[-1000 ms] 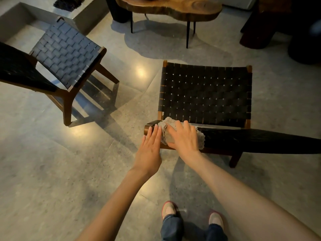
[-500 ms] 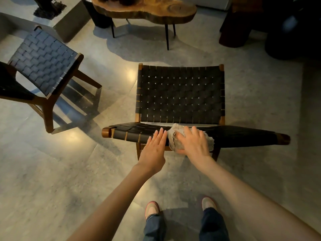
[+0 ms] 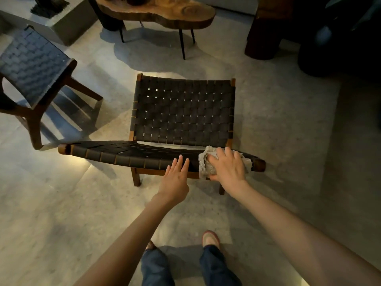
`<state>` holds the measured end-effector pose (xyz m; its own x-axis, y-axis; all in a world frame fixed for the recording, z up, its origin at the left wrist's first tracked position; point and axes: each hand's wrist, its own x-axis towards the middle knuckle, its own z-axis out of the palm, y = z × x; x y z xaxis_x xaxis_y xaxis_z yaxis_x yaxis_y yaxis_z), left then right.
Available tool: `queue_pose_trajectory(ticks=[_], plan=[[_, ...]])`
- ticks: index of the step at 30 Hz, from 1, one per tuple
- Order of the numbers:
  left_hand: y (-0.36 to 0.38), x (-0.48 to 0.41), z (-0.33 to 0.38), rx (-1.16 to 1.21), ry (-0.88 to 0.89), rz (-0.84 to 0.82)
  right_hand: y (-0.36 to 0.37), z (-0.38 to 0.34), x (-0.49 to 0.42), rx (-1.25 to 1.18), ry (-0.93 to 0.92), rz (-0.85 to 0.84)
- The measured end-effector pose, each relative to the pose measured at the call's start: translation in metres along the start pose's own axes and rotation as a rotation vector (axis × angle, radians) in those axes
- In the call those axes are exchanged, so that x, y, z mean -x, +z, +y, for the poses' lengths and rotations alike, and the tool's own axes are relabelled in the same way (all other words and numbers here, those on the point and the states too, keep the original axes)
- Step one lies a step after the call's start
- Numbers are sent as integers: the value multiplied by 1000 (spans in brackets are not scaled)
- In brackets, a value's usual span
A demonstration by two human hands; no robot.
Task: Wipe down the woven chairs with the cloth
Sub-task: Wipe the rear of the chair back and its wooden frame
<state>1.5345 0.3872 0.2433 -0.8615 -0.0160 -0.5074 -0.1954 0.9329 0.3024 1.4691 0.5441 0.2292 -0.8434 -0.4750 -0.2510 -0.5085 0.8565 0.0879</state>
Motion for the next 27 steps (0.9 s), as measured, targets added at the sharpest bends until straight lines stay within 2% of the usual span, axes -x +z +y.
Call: queue_pose_trajectory(ticks=[4, 9, 11, 14, 16, 19, 22, 24, 27], plan=[[8, 0, 31, 9, 28, -15, -16, 29, 18, 32, 42, -13], [12, -1, 50, -1, 58, -35, -27, 70, 57, -6, 173, 236], [14, -2, 57, -15, 65, -34, -19, 86, 67, -67, 206, 152], [18, -2, 64, -32, 40, -6, 6, 94, 64, -248, 178, -136], [21, -2, 64, -47, 28, 22, 18, 91, 55, -396, 213, -172], [23, -3, 62, -58, 33, 48, 31, 89, 39, -588, 290, -32], [26, -4, 60, -60, 36, 77, 41, 89, 38, -707, 308, 183], [29, -4, 59, -59, 40, 98, 46, 86, 44, -728, 332, 312], [38, -4, 55, -44, 51, 118, 47, 75, 48, -737, 403, 383]])
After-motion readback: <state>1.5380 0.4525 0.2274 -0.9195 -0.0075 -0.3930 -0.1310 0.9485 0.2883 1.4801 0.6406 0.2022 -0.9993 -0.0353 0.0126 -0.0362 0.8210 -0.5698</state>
